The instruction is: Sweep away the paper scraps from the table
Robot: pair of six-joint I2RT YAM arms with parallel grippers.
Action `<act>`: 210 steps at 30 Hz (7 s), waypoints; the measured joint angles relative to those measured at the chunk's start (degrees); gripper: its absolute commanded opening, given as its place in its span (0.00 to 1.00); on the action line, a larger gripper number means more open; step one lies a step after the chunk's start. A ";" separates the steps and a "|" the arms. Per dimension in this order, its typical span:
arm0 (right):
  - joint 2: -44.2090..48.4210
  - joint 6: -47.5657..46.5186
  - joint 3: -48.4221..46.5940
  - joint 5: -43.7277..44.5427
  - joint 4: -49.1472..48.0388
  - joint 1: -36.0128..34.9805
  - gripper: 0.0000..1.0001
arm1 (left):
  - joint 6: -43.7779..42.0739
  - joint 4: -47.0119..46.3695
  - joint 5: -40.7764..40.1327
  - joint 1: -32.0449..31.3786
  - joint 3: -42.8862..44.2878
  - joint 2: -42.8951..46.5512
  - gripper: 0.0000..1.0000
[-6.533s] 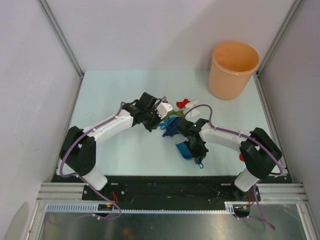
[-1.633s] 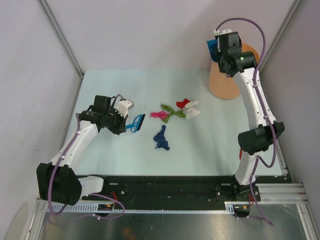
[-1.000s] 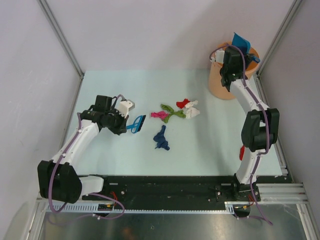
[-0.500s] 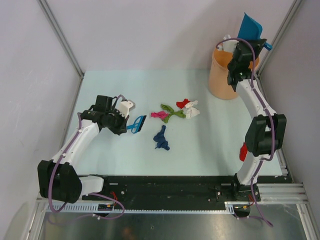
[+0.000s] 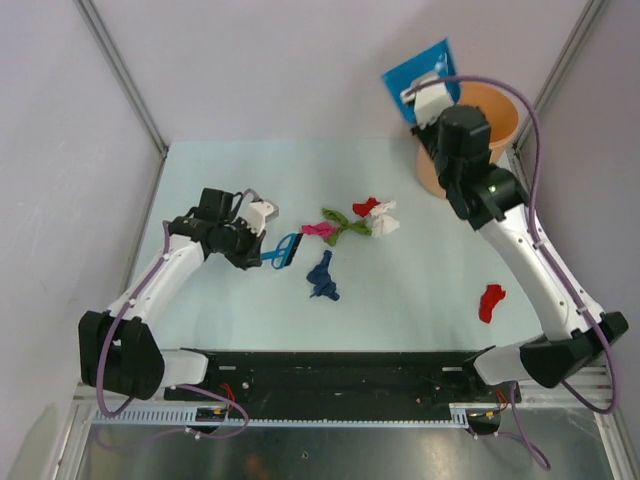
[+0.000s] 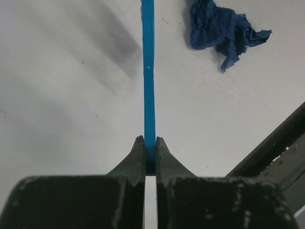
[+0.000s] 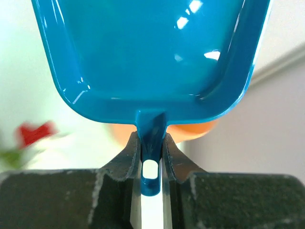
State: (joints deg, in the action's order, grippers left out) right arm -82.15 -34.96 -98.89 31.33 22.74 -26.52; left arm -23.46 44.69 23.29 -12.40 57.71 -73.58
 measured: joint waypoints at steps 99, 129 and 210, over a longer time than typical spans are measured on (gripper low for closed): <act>-0.02 28.02 3.13 -19.91 30.53 8.35 0.00 | -1.44 3.89 2.10 1.68 12.90 -6.82 0.00; -17.79 -64.24 10.84 3.74 -33.00 24.57 0.00 | -2.10 3.87 1.90 -0.17 7.13 -3.87 0.00; 8.31 48.78 34.10 -24.50 26.67 -11.58 0.00 | -20.59 -12.59 -30.69 -27.96 -1.22 -7.13 0.00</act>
State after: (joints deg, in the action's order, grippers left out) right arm -73.84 13.82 -64.79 6.83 49.41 -38.11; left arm -44.05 32.10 -7.40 -40.36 56.49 -80.71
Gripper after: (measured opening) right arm 0.168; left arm 0.048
